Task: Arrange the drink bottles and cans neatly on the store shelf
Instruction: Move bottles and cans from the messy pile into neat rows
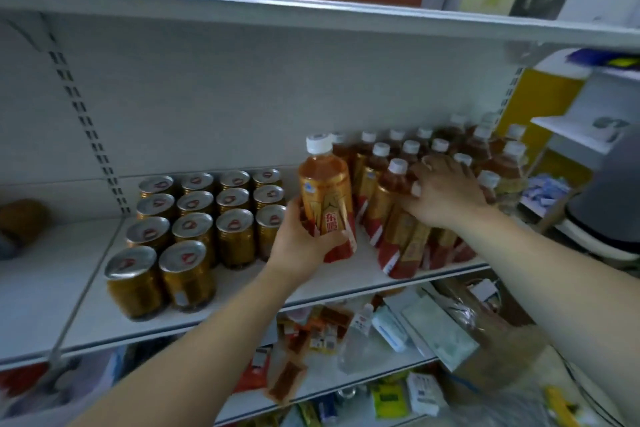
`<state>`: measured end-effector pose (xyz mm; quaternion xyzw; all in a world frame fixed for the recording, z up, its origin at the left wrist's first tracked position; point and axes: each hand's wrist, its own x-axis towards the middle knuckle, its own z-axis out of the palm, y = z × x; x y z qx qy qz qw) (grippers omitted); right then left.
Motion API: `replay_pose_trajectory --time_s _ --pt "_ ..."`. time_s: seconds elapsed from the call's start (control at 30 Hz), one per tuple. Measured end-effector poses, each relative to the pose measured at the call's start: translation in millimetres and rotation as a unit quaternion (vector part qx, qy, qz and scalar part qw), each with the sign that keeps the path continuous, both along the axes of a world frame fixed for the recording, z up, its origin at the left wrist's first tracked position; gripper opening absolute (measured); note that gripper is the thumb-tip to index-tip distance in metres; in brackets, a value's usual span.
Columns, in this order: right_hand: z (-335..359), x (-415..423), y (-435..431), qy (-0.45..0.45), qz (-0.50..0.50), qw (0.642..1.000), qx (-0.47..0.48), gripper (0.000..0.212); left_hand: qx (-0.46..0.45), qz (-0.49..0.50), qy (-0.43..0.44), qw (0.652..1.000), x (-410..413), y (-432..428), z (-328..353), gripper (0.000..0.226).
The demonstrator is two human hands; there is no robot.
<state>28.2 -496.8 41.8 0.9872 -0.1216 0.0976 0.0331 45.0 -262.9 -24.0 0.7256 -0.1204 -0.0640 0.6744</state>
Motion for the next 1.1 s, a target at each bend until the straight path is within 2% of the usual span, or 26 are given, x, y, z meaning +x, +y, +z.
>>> replay_pose_trajectory --time_s 0.1,0.2,0.33,0.43,0.6,0.7,0.93,1.1 --pt "1.3 4.4 -21.3 0.030 0.020 0.999 0.024 0.082 0.036 0.020 0.034 0.999 8.0 -39.5 -24.6 0.070" --pt "-9.4 8.1 -30.7 0.020 0.038 0.999 0.029 0.080 0.085 0.042 0.053 0.994 15.5 -62.1 -46.4 0.070" --pt "-20.6 9.6 -34.0 -0.034 0.051 0.998 0.022 0.073 0.146 0.070 0.032 0.986 30.1 -75.8 -65.7 0.078" --pt "-31.8 10.0 -34.3 -0.090 0.060 0.994 0.019 0.071 0.157 0.067 0.011 0.985 43.8 -83.9 -70.3 0.080" --pt "-53.5 10.3 -34.6 -0.222 0.096 0.966 0.087 0.064 0.136 0.068 0.025 0.988 72.9 -97.3 -71.8 0.072" --pt "-56.6 11.1 -36.6 -0.235 0.105 0.962 0.096 0.061 0.131 0.080 0.032 0.988 92.1 -102.2 -71.1 0.069" --pt "-60.4 9.7 -38.9 -0.245 0.104 0.956 0.126 0.059 0.174 0.100 0.037 0.979 110.2 -105.8 -69.2 0.078" --pt "-52.9 7.0 -38.9 -0.192 0.097 0.968 0.130 0.065 0.235 0.063 0.072 0.967 94.6 -100.0 -33.1 0.100"
